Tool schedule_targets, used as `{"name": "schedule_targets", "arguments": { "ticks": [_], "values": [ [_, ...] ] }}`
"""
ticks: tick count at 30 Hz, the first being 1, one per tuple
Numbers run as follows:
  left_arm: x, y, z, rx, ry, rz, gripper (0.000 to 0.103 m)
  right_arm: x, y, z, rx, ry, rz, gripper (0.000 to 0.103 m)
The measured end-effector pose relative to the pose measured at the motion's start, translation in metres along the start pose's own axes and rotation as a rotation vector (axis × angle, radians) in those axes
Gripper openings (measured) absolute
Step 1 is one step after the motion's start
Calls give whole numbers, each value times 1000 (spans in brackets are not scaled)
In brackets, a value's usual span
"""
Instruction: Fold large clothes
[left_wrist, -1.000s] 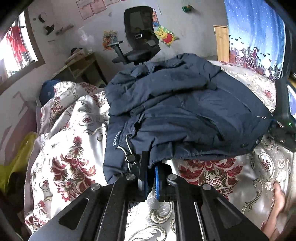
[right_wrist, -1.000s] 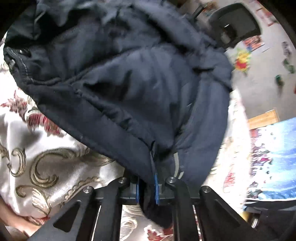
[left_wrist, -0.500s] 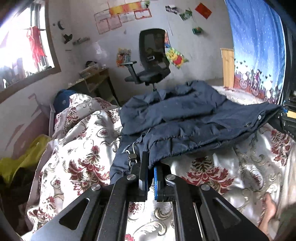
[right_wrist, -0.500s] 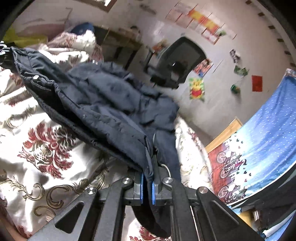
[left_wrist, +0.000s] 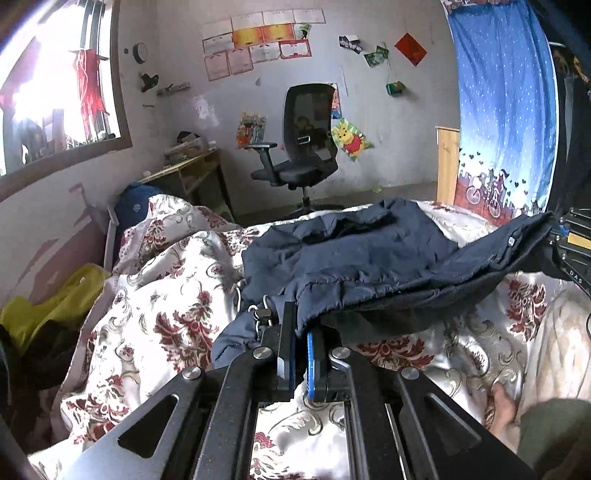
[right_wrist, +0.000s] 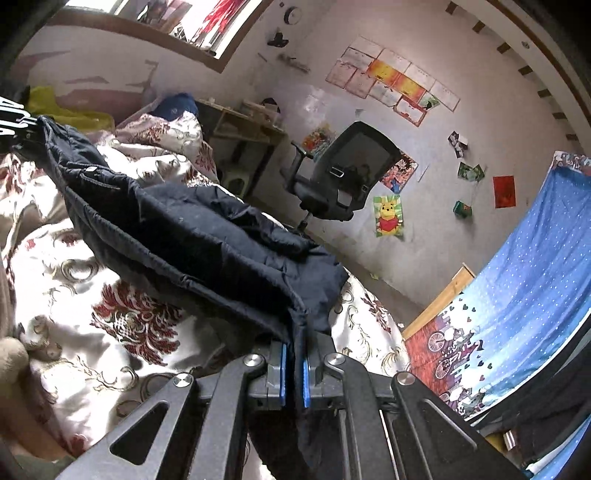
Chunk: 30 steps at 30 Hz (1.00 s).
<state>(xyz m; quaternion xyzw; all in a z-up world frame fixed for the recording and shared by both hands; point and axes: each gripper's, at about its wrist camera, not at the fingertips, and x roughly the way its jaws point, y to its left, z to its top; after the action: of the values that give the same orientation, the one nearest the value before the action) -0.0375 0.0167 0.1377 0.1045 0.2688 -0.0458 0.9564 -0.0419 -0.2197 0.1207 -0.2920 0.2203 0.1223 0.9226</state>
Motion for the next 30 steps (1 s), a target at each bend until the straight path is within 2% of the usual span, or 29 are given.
{"name": "schedule_targets", "arguments": {
  "ticks": [5, 13, 20, 30],
  "values": [
    [14, 3, 25, 9, -30, 11, 3, 15, -11, 16, 27, -8, -3, 6],
    [57, 19, 67, -18, -48, 28, 3, 67, -38, 59, 52, 12, 13, 6],
    [100, 42, 100, -60, -42, 49, 3, 113, -52, 98, 39, 8, 9, 6],
    [173, 57, 125, -36, -17, 84, 3, 190, -65, 126, 50, 46, 0, 6]
  ]
}}
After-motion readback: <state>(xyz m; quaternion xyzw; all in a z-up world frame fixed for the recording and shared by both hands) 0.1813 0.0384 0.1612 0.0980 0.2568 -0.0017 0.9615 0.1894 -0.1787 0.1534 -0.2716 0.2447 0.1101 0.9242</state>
